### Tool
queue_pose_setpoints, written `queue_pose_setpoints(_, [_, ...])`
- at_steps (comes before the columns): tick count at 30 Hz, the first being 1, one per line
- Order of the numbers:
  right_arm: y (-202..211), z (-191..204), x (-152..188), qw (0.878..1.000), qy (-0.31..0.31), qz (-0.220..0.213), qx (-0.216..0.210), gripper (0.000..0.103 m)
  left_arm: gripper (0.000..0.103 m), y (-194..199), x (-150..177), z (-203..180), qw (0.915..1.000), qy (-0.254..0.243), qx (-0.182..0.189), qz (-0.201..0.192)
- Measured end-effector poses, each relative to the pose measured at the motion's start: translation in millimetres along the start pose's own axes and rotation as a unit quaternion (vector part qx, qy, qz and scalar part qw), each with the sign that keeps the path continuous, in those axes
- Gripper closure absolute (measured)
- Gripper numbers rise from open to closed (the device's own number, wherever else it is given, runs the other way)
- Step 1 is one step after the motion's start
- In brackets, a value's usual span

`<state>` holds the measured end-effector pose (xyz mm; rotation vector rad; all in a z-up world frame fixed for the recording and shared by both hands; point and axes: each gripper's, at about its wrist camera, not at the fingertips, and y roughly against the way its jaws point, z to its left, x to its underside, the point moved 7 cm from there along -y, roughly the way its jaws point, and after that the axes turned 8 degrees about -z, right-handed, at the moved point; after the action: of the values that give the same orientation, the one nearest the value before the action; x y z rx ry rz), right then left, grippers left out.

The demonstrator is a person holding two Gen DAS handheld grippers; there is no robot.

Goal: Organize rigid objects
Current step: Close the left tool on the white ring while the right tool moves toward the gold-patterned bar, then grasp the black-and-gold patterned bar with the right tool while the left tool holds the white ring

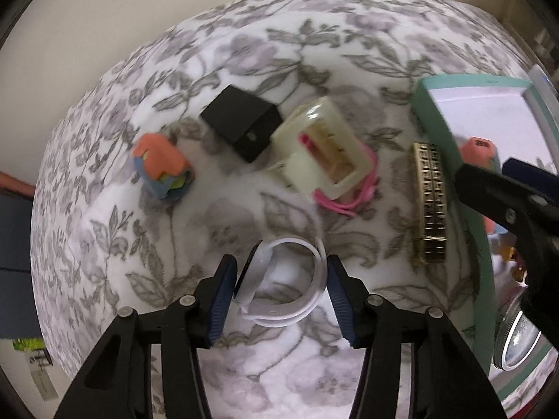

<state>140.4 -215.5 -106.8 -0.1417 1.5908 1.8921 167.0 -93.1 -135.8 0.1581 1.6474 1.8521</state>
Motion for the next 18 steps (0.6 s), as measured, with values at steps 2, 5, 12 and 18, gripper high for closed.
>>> queue_pose_setpoints(2, [0.1,3.3,0.6,1.0,0.006,-0.001,0.0,0.048,0.049,-2.0,1.5,7.4,0.9999,0.011,-0.004,0.005])
queue_pose_setpoints(5, [0.0,8.3,1.2,1.0,0.009,0.0,-0.009,0.051,0.049,-3.8,1.5,17.1,0.9994,0.034,0.003,0.009])
queue_pose_setpoints(12, [-6.8,19.7,6.9,1.0,0.022,0.013,-0.016,0.057,0.05,-14.1,9.8,54.7,0.9936,0.108,0.004,0.033])
queue_pose_setpoints(18, [-8.7,25.0,8.3,0.999,0.042,0.012,0.008,0.057,0.05,-20.0,17.6,77.1,0.9878,0.149,0.006,0.046])
